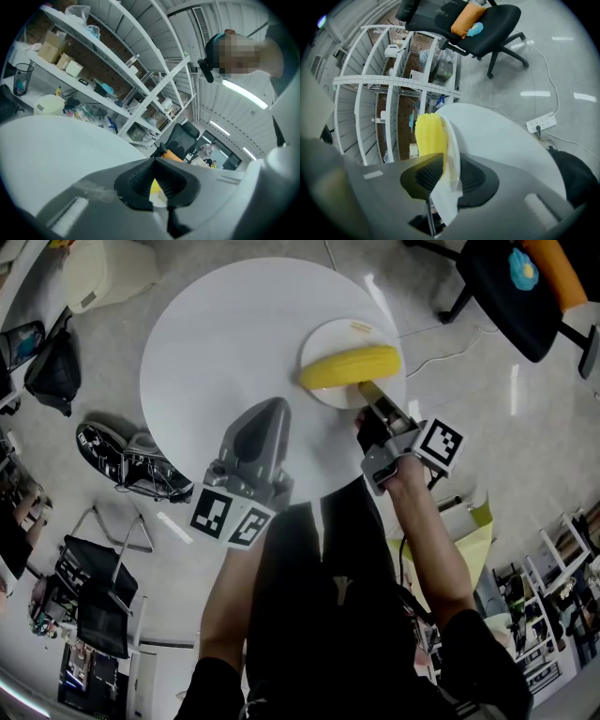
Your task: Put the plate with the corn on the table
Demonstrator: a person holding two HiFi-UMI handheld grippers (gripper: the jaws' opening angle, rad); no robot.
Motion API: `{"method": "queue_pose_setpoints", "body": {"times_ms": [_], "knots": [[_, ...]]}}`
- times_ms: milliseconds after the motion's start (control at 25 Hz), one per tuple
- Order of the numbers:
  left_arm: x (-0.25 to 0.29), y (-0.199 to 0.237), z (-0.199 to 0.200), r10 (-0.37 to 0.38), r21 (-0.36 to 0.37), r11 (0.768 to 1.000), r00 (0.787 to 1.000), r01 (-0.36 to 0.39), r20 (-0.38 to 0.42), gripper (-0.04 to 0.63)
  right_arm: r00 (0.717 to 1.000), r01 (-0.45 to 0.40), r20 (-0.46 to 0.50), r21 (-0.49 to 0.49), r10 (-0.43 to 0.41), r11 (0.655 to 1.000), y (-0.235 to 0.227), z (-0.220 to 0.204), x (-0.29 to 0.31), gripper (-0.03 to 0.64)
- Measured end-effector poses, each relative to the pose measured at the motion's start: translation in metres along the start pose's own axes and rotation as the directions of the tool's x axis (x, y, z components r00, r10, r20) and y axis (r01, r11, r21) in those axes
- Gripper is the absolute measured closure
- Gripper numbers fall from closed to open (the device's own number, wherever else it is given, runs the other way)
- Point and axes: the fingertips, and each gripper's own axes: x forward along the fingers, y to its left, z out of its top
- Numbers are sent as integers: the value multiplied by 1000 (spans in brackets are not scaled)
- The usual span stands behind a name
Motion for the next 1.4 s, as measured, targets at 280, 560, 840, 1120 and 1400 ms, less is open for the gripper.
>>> {"method": "queue_pose_setpoints", "body": {"times_ms": [280,560,840,1120,1400], "knots": [[3,0,-2,-1,-1,1000,1000,1,-4,592,1000,1,11,-21,-1,1000,1,2,-2,486],[3,2,-4,0,-1,1000,1000,0,-11,592,999,25,31,-35,-23,999,-1,4,-6,486],[2,-1,-5,0,-4,1000,1000,0,-7,592,996,76,45,-105,-72,992,3,5,-10,456],[1,1,-7,4,-8,1000,1000,-4,-11,592,986,160,75,-174,-149,972,5,8,-13,429],[1,2,-7,5,-15,1000,1000,-5,-7,592,986,161,85,-227,-145,960,10,7,-11,412]]}}
